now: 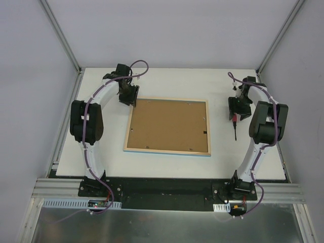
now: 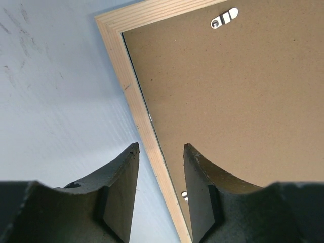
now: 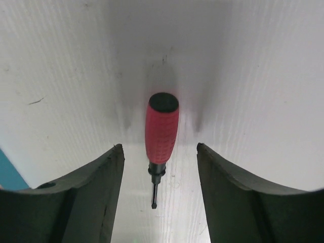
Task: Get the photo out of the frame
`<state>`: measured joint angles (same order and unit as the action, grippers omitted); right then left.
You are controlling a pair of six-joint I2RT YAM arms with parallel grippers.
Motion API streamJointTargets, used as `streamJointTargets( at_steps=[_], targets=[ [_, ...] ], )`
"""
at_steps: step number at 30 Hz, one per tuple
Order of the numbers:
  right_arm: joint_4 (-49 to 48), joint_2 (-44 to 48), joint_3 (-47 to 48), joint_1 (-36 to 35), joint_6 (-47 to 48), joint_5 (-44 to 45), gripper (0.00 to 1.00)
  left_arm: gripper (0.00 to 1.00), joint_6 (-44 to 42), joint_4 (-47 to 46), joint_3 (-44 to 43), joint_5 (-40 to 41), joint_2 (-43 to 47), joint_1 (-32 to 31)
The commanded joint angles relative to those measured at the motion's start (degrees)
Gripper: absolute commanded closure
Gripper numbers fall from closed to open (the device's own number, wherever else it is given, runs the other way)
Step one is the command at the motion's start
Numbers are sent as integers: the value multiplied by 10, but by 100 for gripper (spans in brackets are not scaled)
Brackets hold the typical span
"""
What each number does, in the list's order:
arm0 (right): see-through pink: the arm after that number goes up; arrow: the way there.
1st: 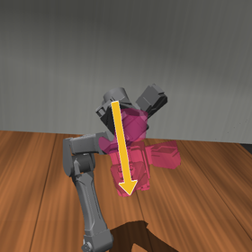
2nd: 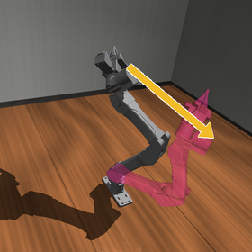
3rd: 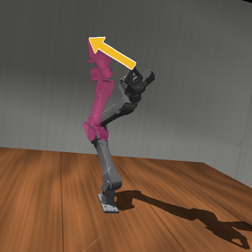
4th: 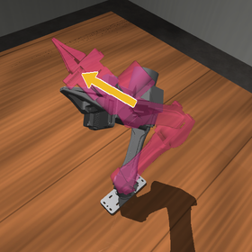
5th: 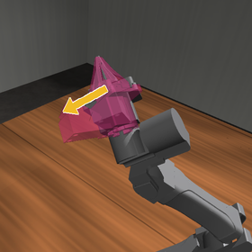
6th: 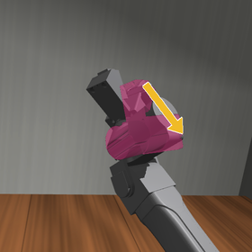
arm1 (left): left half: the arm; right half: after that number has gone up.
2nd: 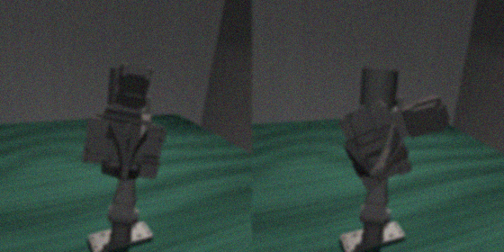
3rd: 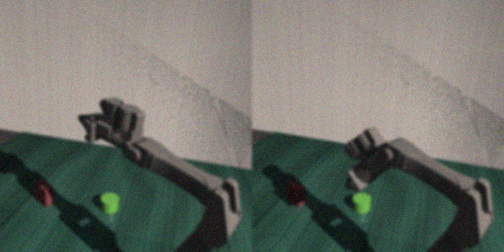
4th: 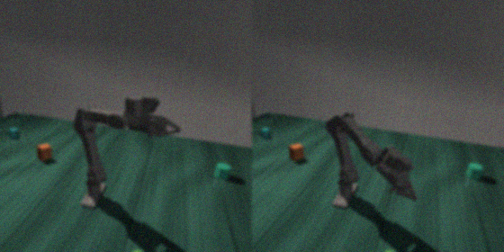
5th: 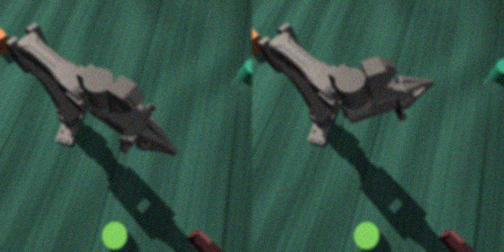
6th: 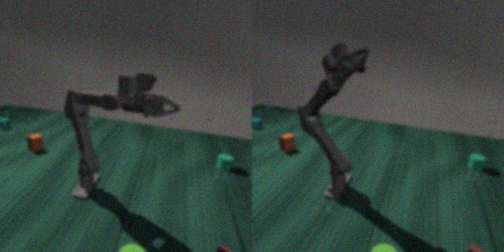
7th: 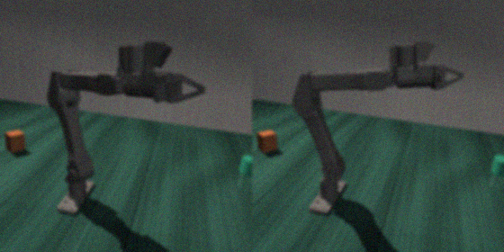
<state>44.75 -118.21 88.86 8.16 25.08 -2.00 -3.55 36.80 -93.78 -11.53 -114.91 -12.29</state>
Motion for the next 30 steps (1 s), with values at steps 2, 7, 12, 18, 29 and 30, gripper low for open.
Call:
streamJointTargets(
  at_steps=[2,7,12,18,29,30],
  targets=[
    [-5,117,-17,-7,7,-24,37,57,-29,13,10,-6,67,-6],
    [-17,174,-58,-46,18,-53,34,44,-59,13,29,12,99,-33],
    [-31,180,-98,-98,-5,-114,34,39,-114,-7,80,34,143,-97],
    [-35,126,-114,-141,-42,-165,35,37,-191,-45,174,71,197,-219],
    [-50,82,-138,-168,-58,-152,45,37,-218,-106,259,141,196,-368],
    [-51,83,-139,-172,-63,-148,48,37,-215,-110,261,153,189,-376]
  ],
)
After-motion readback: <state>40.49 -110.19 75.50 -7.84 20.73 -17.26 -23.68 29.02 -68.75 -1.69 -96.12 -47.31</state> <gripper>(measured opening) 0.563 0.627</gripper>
